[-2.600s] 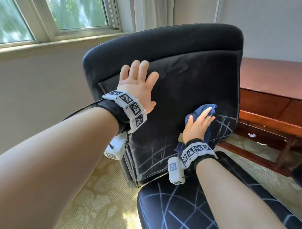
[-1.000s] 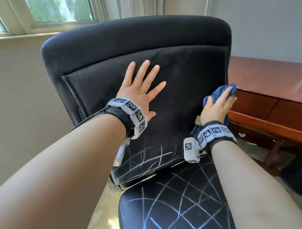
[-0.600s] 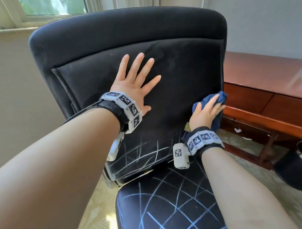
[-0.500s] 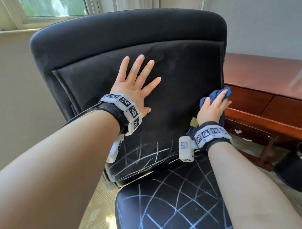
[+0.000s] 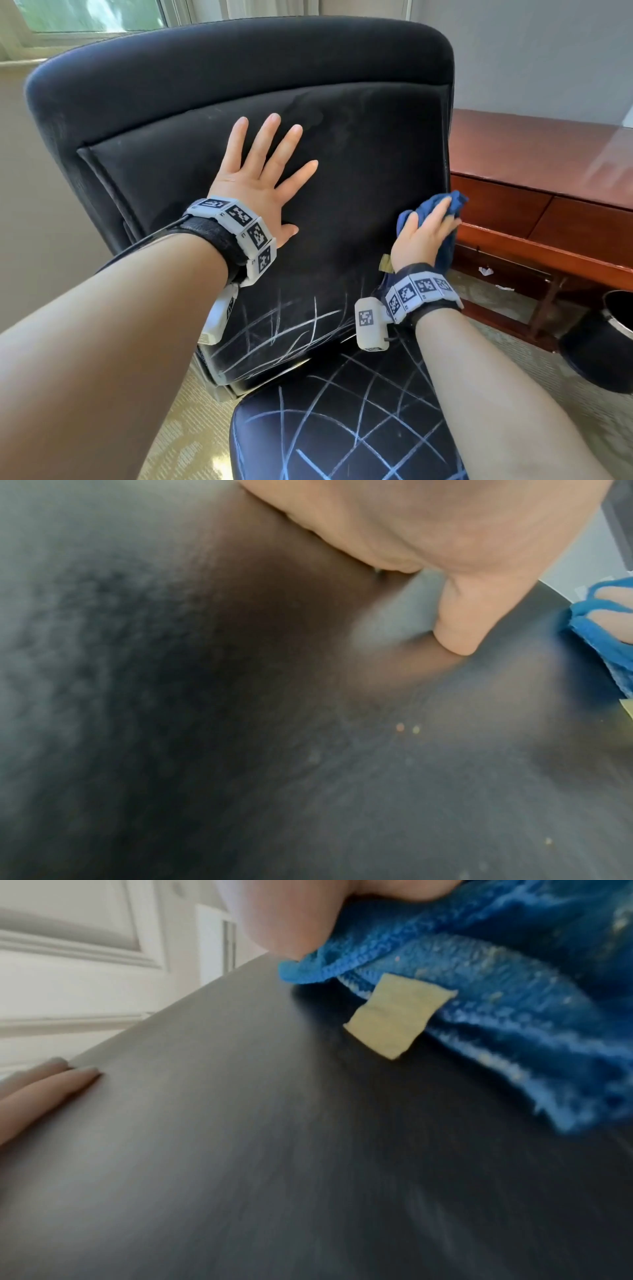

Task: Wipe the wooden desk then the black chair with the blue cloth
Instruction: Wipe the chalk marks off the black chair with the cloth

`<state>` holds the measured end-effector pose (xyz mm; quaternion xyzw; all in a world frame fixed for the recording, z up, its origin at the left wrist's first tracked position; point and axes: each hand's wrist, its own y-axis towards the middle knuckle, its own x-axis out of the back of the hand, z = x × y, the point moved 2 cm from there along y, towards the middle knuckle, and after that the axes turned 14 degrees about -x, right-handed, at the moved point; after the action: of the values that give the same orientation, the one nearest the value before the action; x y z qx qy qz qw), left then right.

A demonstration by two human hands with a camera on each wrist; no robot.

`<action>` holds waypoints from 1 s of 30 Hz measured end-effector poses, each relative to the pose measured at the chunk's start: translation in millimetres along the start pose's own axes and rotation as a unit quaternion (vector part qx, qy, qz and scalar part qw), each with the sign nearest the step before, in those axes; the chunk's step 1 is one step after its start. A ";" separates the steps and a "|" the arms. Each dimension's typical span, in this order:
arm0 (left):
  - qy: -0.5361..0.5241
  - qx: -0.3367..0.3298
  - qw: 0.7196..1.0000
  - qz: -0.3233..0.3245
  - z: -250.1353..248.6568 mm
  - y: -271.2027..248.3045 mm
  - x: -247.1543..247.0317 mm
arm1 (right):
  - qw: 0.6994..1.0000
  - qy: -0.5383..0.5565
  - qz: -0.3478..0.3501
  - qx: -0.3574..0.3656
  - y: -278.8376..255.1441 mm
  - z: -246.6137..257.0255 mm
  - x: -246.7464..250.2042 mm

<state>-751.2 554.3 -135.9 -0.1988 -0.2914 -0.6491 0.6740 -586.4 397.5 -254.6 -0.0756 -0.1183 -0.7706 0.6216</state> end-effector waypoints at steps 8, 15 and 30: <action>-0.001 -0.004 1.000 -0.005 -0.1 2.0 -0.6 | 0.996 0.005 -0.029 -0.085 28.5 -11.0 20.8; 0.000 0.002 1.000 0.011 -0.6 0.8 1.2 | 0.989 -0.042 0.040 -0.135 -42.8 -36.8 -12.8; -0.010 -0.001 1.000 0.011 -0.2 1.6 2.4 | 0.995 0.039 -0.035 -0.083 -18.0 -44.7 -15.1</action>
<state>-749.6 552.5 -134.3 -0.2092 -0.2951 -0.6402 0.6777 -599.3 402.9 -303.2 -0.0921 -0.0323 -0.8016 0.5899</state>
